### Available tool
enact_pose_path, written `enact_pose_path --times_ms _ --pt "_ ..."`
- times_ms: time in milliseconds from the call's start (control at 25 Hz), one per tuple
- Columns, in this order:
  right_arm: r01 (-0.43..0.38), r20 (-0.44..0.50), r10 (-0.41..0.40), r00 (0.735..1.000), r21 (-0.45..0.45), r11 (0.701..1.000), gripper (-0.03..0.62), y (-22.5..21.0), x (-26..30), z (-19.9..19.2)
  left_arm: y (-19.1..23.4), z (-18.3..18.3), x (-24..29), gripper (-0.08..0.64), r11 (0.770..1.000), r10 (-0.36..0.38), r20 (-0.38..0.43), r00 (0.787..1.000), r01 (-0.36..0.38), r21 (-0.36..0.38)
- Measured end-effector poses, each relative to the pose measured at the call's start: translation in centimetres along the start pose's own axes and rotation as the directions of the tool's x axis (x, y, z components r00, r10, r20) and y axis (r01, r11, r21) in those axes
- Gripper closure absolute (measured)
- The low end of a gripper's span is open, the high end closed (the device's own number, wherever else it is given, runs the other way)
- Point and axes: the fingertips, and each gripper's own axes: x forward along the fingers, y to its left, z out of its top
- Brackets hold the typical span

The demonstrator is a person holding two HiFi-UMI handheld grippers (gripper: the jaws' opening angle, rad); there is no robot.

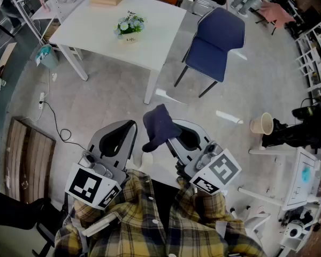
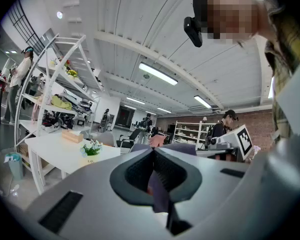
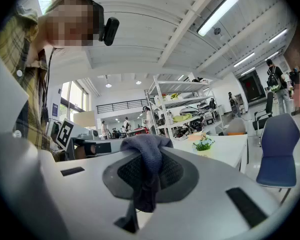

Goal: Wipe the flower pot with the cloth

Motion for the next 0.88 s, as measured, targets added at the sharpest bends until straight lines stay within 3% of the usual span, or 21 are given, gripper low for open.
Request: enact_pose_path --times_ms 480,880 --pt "0.001 -0.004 -0.001 1.0 -0.004 1.0 0.571 -1.0 -0.6 0.3 0.0 0.4 1.1 0.551 1.0 0.01 0.006 1.0 -0.01 0.009" --pt "-0.054 0.007 0.054 0.999 0.015 0.998 0.571 -1.1 -2.2 -0.3 -1.7 -1.2 0.6 0.551 0.997 0.077 0.002 0.997 -0.077 0.005"
